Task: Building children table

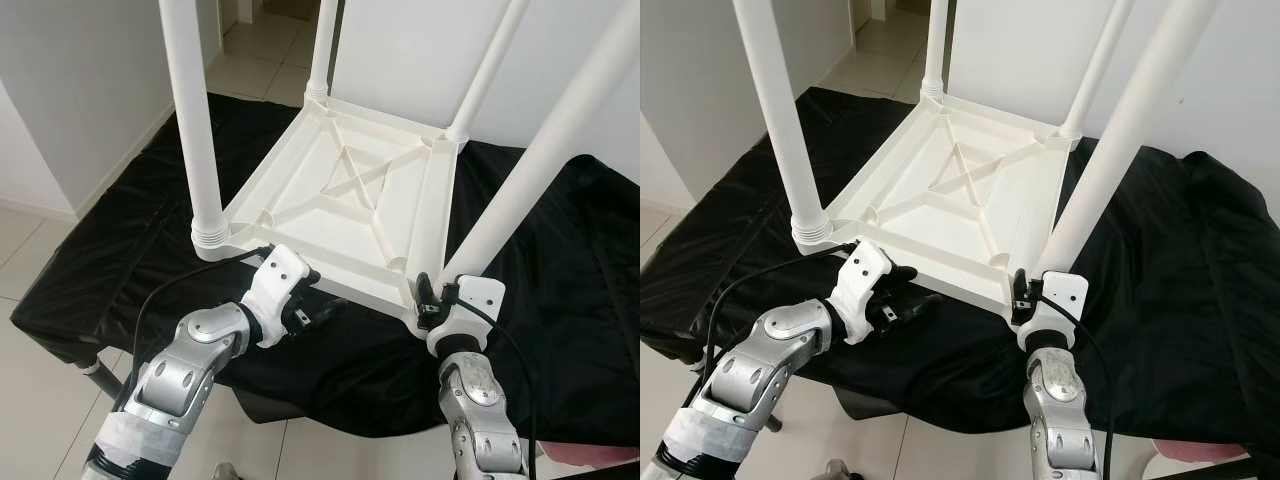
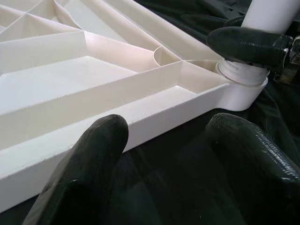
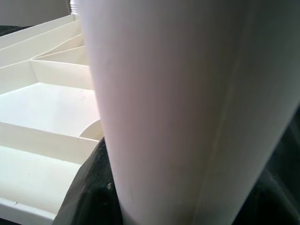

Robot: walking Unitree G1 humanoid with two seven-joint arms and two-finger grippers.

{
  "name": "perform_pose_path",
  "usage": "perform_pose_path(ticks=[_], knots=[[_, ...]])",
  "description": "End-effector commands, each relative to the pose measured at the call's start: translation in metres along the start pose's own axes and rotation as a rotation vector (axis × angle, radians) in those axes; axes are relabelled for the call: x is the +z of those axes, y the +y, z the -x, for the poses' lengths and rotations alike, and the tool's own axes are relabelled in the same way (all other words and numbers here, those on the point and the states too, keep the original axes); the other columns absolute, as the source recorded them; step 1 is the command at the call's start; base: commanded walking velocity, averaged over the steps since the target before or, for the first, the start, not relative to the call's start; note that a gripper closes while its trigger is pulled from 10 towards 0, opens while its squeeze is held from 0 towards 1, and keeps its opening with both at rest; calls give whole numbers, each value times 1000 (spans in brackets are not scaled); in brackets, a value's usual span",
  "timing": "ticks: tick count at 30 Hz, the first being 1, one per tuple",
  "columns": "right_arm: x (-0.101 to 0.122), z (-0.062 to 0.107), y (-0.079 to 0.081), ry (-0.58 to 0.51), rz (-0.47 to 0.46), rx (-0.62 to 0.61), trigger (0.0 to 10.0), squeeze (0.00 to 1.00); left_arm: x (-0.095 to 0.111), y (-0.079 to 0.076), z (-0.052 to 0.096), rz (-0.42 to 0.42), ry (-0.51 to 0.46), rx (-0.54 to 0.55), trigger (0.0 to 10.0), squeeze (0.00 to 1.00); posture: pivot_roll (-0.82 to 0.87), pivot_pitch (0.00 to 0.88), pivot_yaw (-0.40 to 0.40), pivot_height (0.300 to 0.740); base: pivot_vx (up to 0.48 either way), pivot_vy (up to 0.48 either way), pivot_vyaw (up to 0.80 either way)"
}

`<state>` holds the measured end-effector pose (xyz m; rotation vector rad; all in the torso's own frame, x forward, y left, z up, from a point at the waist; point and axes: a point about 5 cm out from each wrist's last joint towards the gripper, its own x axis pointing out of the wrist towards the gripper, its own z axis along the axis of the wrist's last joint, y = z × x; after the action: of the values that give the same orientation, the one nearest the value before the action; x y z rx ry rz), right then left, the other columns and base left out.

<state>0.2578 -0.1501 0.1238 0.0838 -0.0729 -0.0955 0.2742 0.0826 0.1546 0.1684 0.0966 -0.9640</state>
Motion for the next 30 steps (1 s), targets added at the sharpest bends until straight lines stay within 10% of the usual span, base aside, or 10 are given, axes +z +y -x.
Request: perform_pose_path(ticks=[1, 5, 6, 7, 18, 19, 20, 21, 30], knots=[[4, 2, 10, -18, -32, 24, 10000, 0, 3, 2, 1, -11, -8, 33, 10000, 0, 28, 47, -89, 740, 0, 0, 0], [5, 2, 12, -18, -38, 29, 10000, 0, 3, 3, 2, -19, -8, 39, 10000, 0, 29, 45, -89, 740, 0, 0, 0], [5, 2, 14, -19, -54, 46, 10000, 710, 5, 3, 2, -21, -13, 43, 10000, 0, 33, 46, -93, 740, 0, 0, 0], [6, 2, 14, -22, -50, 50, 10000, 1000, 6, 4, 2, -22, -19, 49, 10000, 0, 33, 47, -92, 740, 0, 0, 0], [11, 6, 7, -76, -65, 222, 10000, 1000, 5, 4, 8, -10, -57, 83, 10000, 0, 26, 26, -104, 740, 0, 0, 0], [11, 6, 2, -79, -48, 259, 10000, 275, 5, 5, 10, -6, -59, 84, 10000, 0, 25, 20, -103, 740, 0, 0, 0], [11, 6, 2, -79, -48, 259, 10000, 275, 5, 5, 10, -6, -59, 84, 10000, 0, 25, 20, -103, 740, 0, 0, 0], [11, 2, -10, -70, -3, 364, 10000, 0, 7, 8, 10, -13, -63, 85, 10000, 0, 28, 6, -95, 740, 0, 0, 0], [17, -18, -33, 6, 65, 631, 10000, 0, 9, 12, 13, -19, -72, 93, 10000, 0, 41, 0, -88, 740, 0, 0, 0]])
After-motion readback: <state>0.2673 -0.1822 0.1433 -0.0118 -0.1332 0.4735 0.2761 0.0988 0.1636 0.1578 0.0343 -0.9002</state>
